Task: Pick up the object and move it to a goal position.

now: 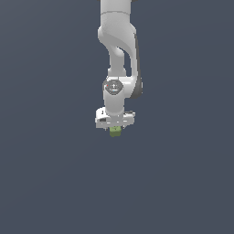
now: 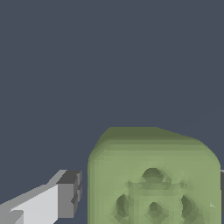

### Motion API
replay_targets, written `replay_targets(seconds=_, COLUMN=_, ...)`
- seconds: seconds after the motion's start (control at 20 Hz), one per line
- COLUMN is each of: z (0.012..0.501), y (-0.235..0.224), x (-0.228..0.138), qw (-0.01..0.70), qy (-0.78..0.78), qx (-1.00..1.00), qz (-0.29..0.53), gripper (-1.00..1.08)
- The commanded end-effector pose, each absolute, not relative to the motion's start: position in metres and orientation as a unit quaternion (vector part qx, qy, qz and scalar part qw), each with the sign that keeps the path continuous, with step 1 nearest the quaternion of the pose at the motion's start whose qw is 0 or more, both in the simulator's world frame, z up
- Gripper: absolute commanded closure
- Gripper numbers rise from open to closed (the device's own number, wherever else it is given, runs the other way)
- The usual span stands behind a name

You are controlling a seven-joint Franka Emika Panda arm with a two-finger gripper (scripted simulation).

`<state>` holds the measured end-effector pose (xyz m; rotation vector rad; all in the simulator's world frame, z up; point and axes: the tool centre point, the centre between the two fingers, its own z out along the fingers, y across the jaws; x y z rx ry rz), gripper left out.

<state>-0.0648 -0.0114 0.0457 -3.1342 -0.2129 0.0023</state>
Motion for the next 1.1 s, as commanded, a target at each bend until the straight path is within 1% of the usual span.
replay_targets(seconds=0.0, z=0.040, y=-0.011, x=-0.064, qw=0.000, qy=-0.068, qx=-0.998, qz=0.000, gripper=-0.92)
replay_targets(seconds=0.1, z=0.039, y=-0.011, x=-0.064, qw=0.000, qy=-0.068, qx=-0.998, qz=0.000, gripper=-0.92)
replay_targets(seconds=0.15, z=0.039, y=-0.011, x=-0.064, qw=0.000, qy=-0.068, qx=-0.998, qz=0.000, gripper=1.08)
replay_targets(seconds=0.75, z=0.041, y=-0.012, x=-0.064, qw=0.000, qy=-0.068, qx=-0.998, qz=0.000, gripper=1.08)
replay_targets(seconds=1.05, z=0.058, y=-0.010, x=-0.060, qw=0.000, qy=-0.068, qx=-0.998, qz=0.000, gripper=1.08)
